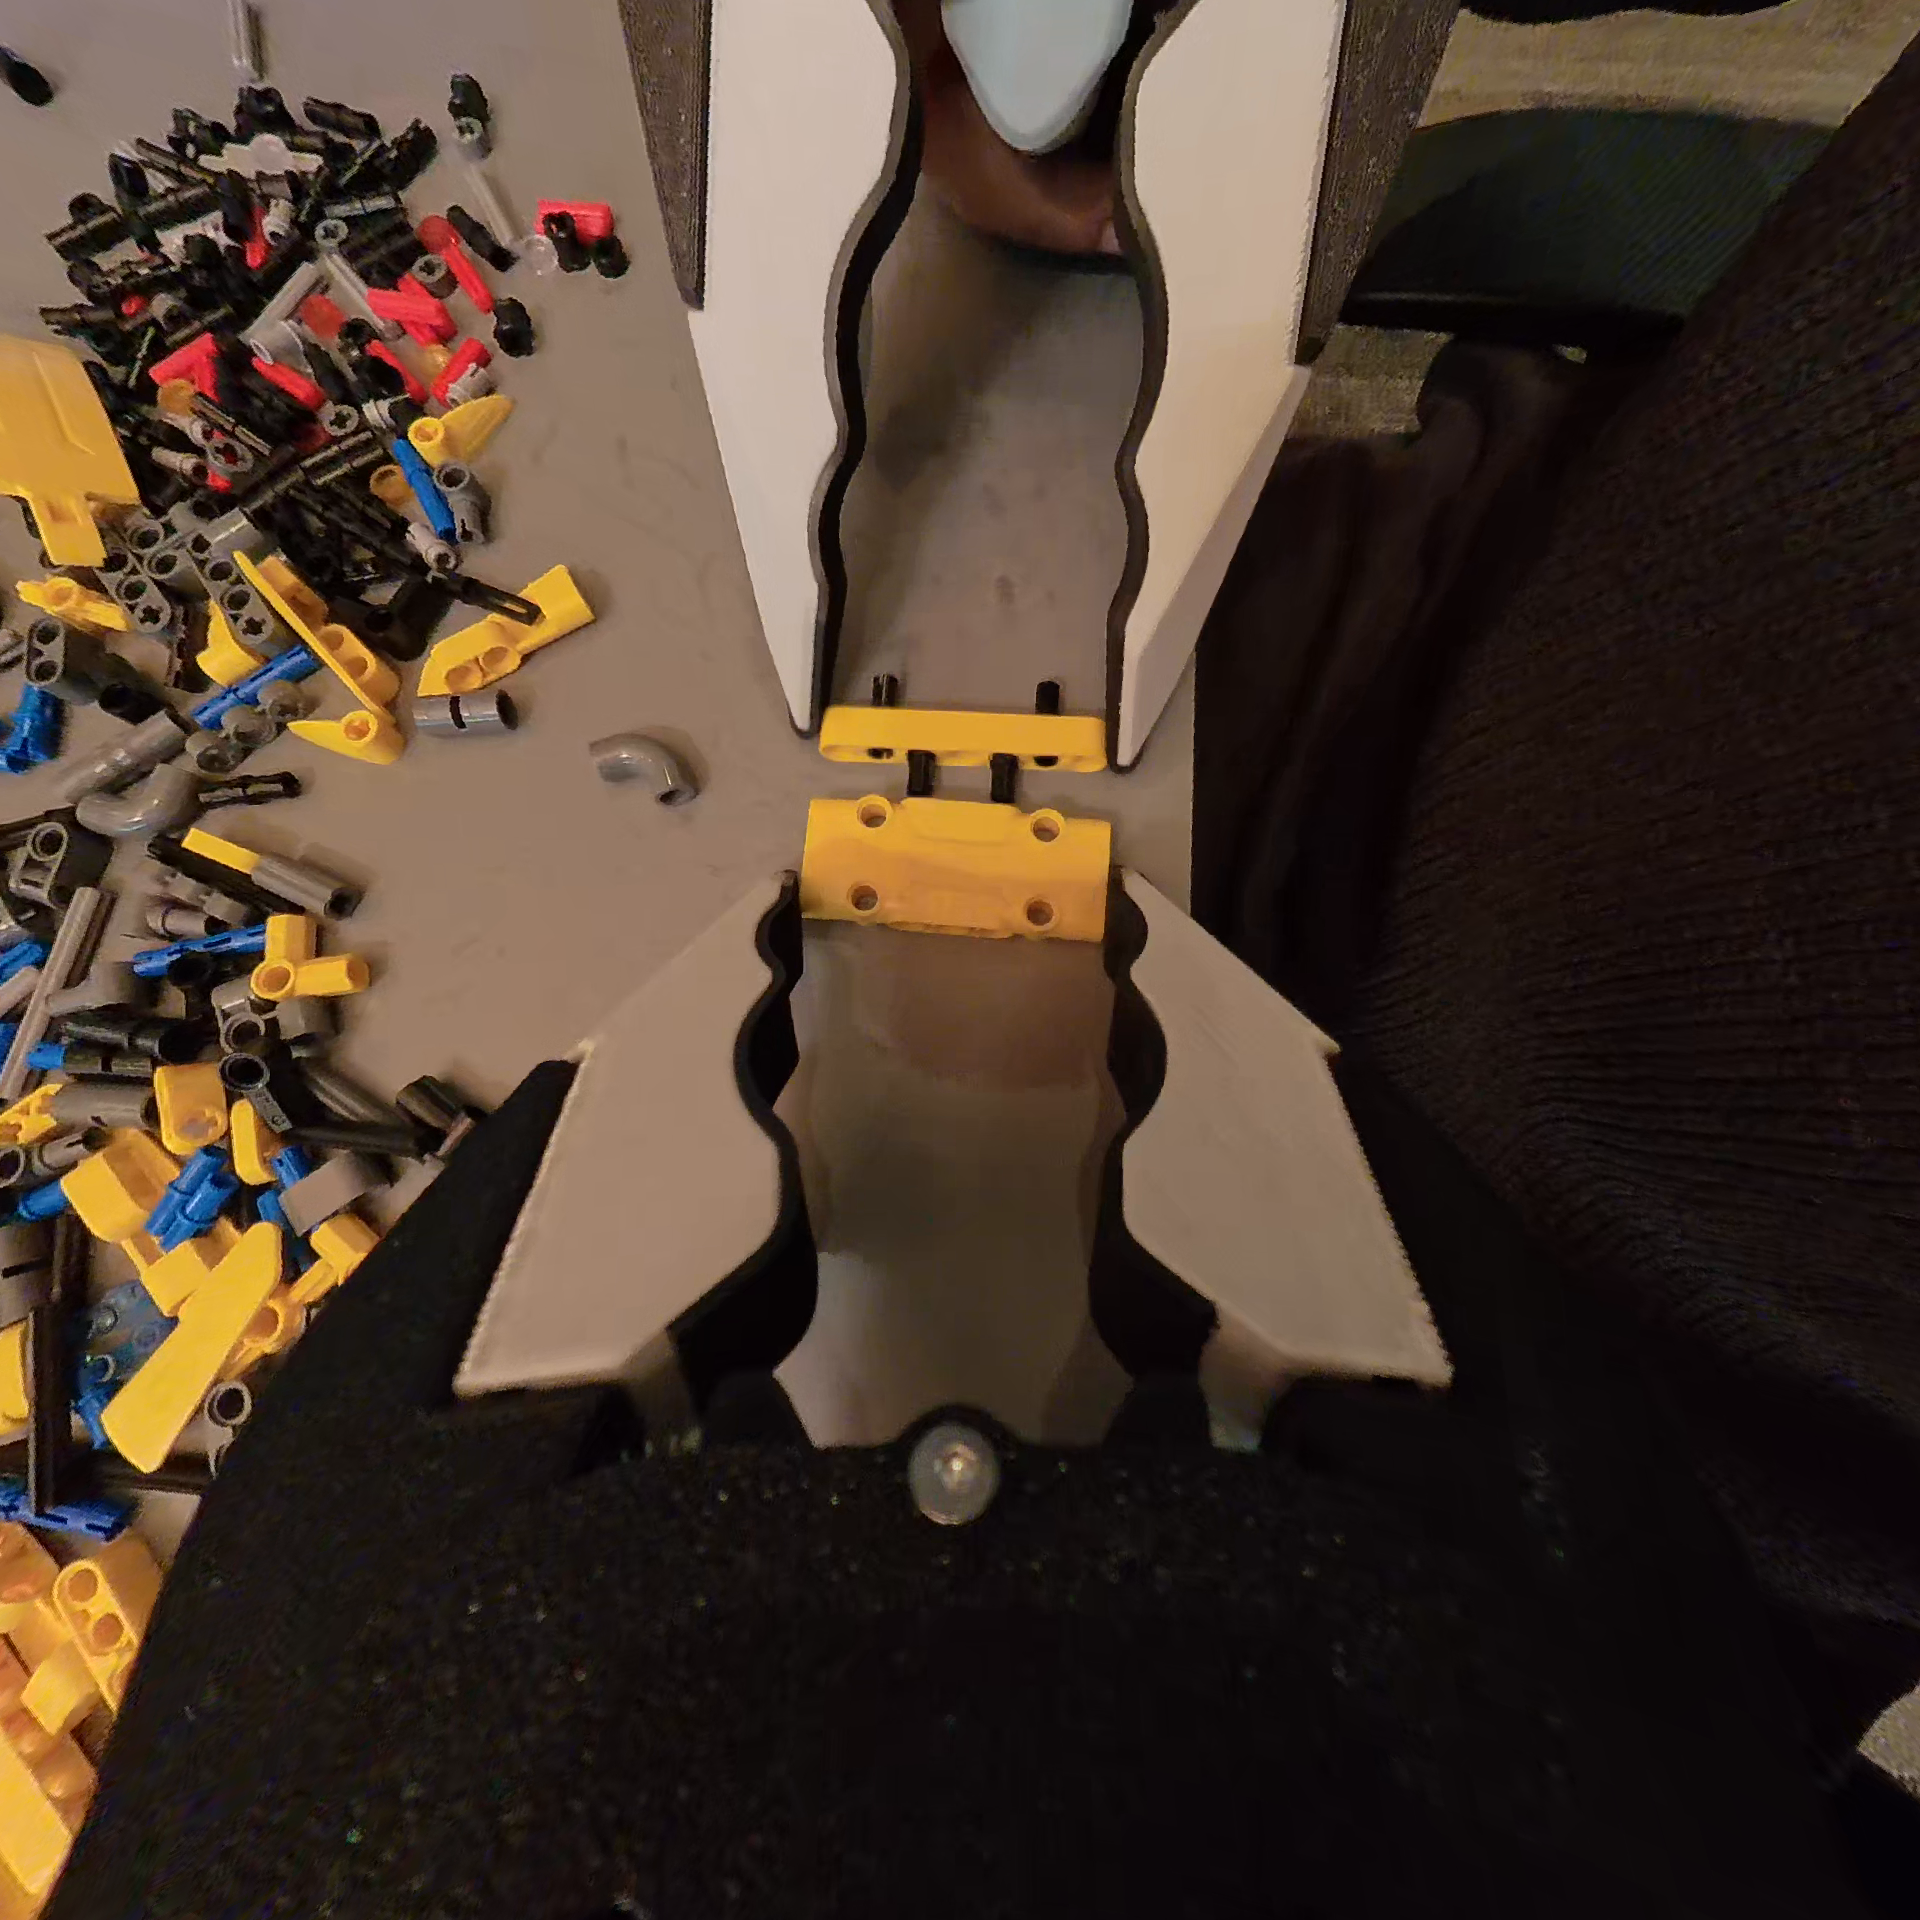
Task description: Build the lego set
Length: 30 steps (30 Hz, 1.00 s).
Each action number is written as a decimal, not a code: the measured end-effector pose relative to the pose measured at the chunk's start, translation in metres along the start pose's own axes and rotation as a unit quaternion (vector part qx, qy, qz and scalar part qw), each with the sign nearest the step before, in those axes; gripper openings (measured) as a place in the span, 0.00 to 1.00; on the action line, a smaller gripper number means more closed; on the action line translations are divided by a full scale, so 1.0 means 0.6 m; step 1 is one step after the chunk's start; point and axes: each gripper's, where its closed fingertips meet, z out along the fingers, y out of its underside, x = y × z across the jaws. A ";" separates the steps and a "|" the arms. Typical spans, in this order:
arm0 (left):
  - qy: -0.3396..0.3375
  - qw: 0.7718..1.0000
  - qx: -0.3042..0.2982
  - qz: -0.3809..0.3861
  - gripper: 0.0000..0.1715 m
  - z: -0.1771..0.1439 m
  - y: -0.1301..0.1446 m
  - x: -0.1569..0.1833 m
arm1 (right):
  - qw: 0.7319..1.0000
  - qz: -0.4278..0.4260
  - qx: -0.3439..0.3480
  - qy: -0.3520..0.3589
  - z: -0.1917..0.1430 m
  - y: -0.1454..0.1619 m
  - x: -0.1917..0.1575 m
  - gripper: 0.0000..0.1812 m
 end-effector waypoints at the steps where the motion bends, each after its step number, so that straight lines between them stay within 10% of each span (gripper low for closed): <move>1: 0.001 1.000 -0.001 0.000 0.34 0.000 0.000 0.000 | 1.000 -0.001 0.000 -0.001 0.002 -0.001 0.000 0.31; 30: -0.002 1.000 -0.002 -0.001 0.34 0.001 -0.001 0.000 | 0.986 0.003 -0.162 -0.029 0.002 0.000 0.000 0.31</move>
